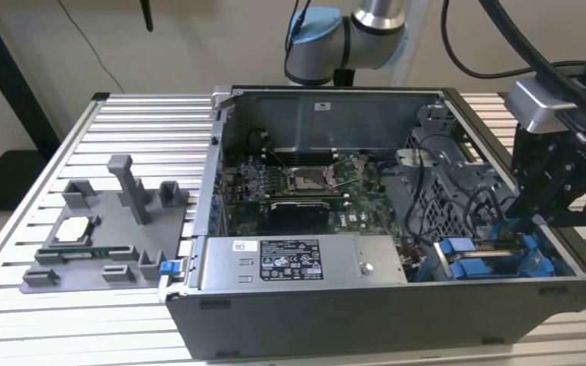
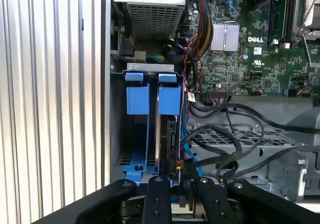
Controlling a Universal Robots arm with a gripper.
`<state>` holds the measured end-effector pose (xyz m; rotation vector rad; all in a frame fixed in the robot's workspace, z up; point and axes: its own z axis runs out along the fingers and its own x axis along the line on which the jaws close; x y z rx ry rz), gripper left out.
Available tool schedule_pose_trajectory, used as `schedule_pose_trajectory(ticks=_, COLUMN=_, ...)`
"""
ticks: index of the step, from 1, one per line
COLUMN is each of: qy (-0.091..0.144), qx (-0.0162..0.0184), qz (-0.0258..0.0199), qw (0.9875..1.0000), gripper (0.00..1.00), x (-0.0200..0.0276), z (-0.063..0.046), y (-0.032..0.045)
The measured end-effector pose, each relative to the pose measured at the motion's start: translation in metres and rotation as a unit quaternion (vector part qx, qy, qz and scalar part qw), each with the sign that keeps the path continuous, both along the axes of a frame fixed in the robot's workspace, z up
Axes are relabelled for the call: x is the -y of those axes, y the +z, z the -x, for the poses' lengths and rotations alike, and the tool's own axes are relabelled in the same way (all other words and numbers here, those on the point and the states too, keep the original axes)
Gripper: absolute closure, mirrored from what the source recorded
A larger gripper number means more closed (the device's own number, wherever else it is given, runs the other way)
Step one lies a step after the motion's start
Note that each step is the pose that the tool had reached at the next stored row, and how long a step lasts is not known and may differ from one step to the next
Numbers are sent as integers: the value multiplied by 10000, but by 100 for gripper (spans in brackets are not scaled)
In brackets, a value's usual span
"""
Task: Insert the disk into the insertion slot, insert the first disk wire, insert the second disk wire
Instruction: 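Insert the second disk wire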
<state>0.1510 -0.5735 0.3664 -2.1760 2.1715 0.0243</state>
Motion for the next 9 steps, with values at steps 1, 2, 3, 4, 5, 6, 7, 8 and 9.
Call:
schedule_pose_trajectory(ticks=1, qy=0, qx=-6, qz=-1, qw=10000, gripper=0, x=0, z=-11, y=-1)
schedule_pose_trajectory(ticks=2, qy=0, qx=-13, qz=0, qw=10000, gripper=0, x=0, z=-23, y=-1)
schedule_pose_trajectory(ticks=3, qy=0, qx=-20, qz=0, qw=10000, gripper=0, x=0, z=-39, y=-1)
schedule_pose_trajectory(ticks=4, qy=0, qx=-28, qz=0, qw=10000, gripper=0, x=0, z=-60, y=-1)
schedule_pose_trajectory(ticks=5, qy=0, qx=-35, qz=0, qw=10000, gripper=0, x=0, z=-79, y=-2)
schedule_pose_trajectory(ticks=6, qy=0, qx=-43, qz=0, qw=10000, gripper=0, x=0, z=-100, y=-2)
schedule_pose_trajectory(ticks=7, qy=0, qx=-52, qz=0, qw=10000, gripper=0, x=0, z=-125, y=-1)
schedule_pose_trajectory(ticks=8, qy=0, qx=-60, qz=0, qw=10000, gripper=0, x=0, z=-146, y=-2)
schedule_pose_trajectory(ticks=9, qy=0, qx=-68, qz=1, qw=10000, gripper=0, x=0, z=-168, y=-1)
